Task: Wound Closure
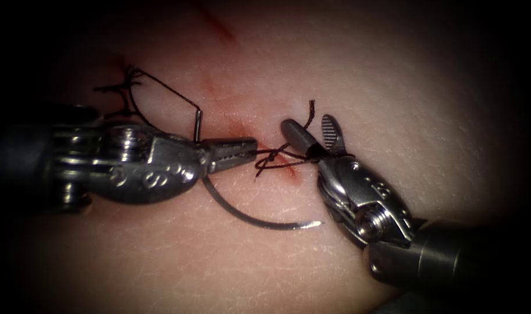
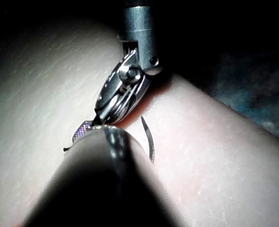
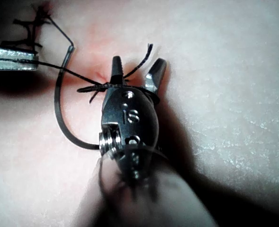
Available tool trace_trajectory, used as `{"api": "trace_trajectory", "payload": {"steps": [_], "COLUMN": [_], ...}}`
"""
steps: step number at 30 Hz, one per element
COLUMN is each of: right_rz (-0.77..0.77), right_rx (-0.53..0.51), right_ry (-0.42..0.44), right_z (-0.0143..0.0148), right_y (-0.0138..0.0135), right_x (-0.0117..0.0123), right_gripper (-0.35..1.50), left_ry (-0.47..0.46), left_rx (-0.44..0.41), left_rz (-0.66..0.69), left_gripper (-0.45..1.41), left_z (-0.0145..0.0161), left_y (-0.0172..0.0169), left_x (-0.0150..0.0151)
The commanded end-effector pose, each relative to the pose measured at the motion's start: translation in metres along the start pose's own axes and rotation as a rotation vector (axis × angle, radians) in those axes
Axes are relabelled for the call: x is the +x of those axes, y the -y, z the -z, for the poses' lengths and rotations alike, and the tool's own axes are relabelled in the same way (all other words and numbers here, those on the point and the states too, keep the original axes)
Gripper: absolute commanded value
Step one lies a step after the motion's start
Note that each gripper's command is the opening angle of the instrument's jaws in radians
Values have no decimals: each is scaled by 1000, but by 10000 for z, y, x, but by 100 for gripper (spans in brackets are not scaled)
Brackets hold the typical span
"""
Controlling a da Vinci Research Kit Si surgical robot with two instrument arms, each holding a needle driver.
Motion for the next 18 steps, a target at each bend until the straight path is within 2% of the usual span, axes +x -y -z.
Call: {"api": "trace_trajectory", "payload": {"steps": [1,6,7,10,11,15,17,18], "right_rz": [0,3,3,2,3,3,4,4], "right_rx": [10,38,48,52,50,48,50,50], "right_ry": [2,39,52,56,62,68,68,72], "right_z": [-9,-20,-23,-26,-26,-26,-25,-25], "right_y": [5,12,15,19,19,19,19,19], "right_x": [-7,-9,-9,-10,-10,-9,-10,-10], "right_gripper": [61,46,34,16,2,-6,-33,-35], "left_ry": [-2,-6,-7,-8,-9,-10,-11,-11], "left_rx": [3,2,1,1,0,0,0,0], "left_rz": [-1,-2,-3,-5,-6,-8,-9,-9], "left_gripper": [-45,-45,-45,-45,-45,-45,-45,-45], "left_z": [-8,-8,-7,-6,-5,-5,-5,-5], "left_y": [3,2,2,1,0,0,0,0], "left_x": [5,5,4,3,3,1,0,0]}}
